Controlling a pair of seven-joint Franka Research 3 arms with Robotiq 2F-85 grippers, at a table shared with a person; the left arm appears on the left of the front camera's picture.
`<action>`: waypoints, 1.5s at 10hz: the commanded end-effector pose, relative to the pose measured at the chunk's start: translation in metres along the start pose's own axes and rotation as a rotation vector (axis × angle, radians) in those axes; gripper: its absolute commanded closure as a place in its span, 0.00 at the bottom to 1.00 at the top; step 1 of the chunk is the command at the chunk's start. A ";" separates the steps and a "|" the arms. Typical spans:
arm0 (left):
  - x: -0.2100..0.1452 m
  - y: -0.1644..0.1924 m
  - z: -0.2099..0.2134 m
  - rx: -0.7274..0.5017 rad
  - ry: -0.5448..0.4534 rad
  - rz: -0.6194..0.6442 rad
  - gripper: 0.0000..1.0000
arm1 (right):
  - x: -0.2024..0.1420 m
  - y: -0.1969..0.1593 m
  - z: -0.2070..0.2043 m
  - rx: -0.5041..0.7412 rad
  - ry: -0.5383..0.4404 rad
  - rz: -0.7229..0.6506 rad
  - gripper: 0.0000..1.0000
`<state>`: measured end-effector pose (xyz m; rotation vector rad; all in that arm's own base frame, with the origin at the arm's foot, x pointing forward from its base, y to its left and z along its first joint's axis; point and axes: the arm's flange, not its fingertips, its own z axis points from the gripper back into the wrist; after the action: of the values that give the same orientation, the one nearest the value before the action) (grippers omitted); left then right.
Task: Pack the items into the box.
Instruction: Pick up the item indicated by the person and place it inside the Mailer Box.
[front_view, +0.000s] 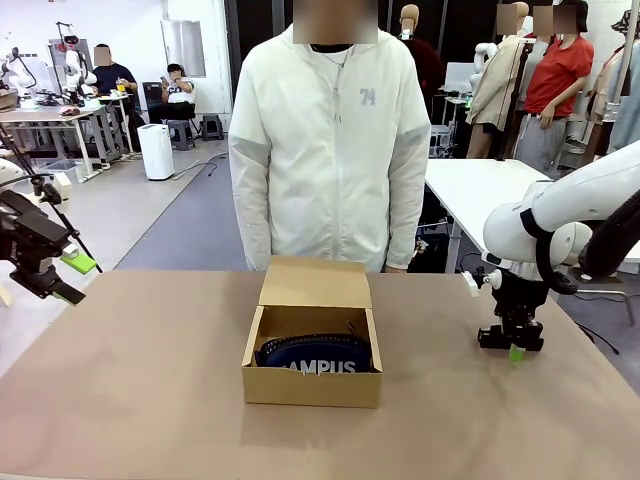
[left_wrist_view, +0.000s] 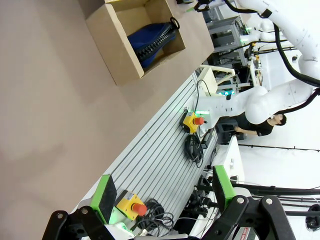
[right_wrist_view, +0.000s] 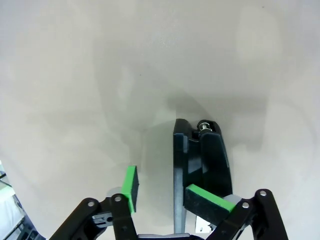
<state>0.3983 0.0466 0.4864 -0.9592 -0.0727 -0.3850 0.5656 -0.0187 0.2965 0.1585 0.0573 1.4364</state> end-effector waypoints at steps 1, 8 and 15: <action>-0.002 0.001 0.001 0.007 -0.002 -0.013 0.00 | 0.002 -0.002 -0.002 0.018 0.014 -0.014 1.00; -0.002 0.001 0.001 0.007 -0.002 -0.013 0.00 | 0.003 -0.001 0.004 0.015 0.000 -0.022 1.00; -0.002 0.001 0.001 0.007 -0.002 -0.013 0.00 | 0.003 0.003 0.026 -0.014 -0.059 -0.009 1.00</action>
<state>0.3983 0.0466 0.4864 -0.9592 -0.0727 -0.3850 0.5671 -0.0190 0.3193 0.1519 0.0308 1.4316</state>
